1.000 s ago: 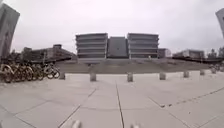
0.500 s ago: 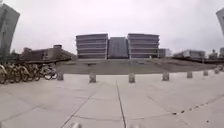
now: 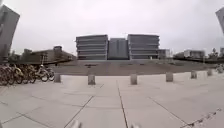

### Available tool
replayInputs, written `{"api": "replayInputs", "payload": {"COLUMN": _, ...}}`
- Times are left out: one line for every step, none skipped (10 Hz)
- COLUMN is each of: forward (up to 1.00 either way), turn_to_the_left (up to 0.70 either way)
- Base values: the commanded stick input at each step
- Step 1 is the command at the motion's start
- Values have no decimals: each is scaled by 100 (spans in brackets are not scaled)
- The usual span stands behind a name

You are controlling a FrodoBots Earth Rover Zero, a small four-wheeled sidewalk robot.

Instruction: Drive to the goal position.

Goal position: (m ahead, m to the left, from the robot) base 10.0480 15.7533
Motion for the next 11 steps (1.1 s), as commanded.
{"api": "replayInputs", "payload": {"forward": 70, "turn_to_the_left": 0}}
{"api": "replayInputs", "payload": {"forward": 70, "turn_to_the_left": 0}}
{"api": "replayInputs", "payload": {"forward": 70, "turn_to_the_left": 0}}
{"api": "replayInputs", "payload": {"forward": 70, "turn_to_the_left": 0}}
{"api": "replayInputs", "payload": {"forward": 70, "turn_to_the_left": 0}}
{"api": "replayInputs", "payload": {"forward": 70, "turn_to_the_left": 0}}
{"api": "replayInputs", "payload": {"forward": 70, "turn_to_the_left": 0}}
{"api": "replayInputs", "payload": {"forward": 70, "turn_to_the_left": 0}}
{"api": "replayInputs", "payload": {"forward": 70, "turn_to_the_left": 0}}
{"api": "replayInputs", "payload": {"forward": 70, "turn_to_the_left": 0}}
{"api": "replayInputs", "payload": {"forward": 70, "turn_to_the_left": 0}}
